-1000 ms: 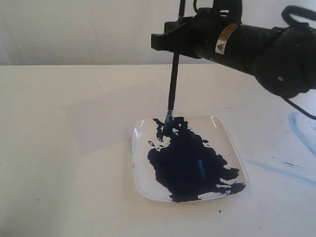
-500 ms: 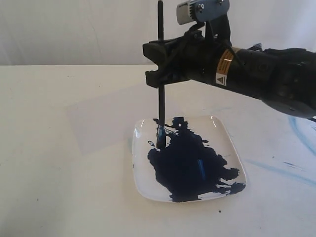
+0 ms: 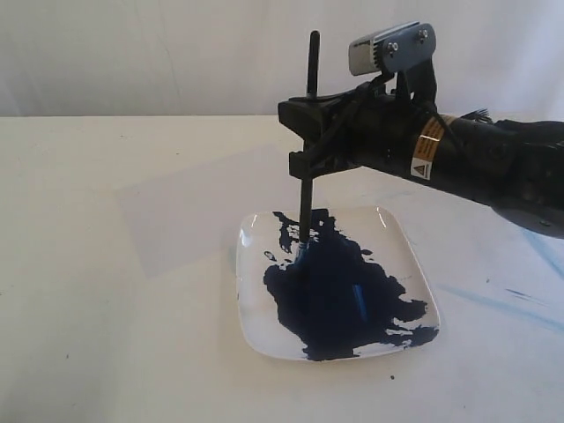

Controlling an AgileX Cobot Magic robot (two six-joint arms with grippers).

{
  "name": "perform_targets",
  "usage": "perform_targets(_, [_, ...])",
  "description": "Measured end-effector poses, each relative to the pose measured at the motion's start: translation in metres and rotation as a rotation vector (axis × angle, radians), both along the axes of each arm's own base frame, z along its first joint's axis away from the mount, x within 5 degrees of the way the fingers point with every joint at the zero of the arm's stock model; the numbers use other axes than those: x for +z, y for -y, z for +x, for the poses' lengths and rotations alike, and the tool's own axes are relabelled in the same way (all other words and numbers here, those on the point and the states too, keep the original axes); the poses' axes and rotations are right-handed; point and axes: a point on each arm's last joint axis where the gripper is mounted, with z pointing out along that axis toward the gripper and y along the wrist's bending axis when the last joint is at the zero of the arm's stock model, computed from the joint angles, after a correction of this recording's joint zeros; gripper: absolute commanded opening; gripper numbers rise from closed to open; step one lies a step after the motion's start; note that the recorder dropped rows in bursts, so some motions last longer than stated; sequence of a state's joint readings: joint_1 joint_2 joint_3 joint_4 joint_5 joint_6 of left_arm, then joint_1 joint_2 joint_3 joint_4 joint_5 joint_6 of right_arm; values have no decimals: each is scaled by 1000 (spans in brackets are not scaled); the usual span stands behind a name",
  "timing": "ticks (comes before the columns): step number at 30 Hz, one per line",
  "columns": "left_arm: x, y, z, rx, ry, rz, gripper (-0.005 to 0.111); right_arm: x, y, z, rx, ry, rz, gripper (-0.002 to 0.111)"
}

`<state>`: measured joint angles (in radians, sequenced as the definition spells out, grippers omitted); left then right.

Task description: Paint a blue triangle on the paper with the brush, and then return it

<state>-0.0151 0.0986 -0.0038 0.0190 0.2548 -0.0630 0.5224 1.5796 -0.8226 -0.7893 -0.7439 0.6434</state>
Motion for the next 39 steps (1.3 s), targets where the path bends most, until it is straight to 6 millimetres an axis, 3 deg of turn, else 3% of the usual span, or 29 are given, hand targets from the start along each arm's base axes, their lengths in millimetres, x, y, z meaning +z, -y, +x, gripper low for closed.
perform_targets(23, [0,0,0,0,0,0,0,-11,-2,5,-4,44,-16,0])
perform_targets(31, [0,0,0,0,0,0,0,1,1,6,-53,68,66,0])
perform_targets(36, [0,0,0,0,0,0,0,19,5,0,-61,109,93,0])
perform_targets(39, [0,0,0,0,0,0,0,15,8,2,-95,63,54,0])
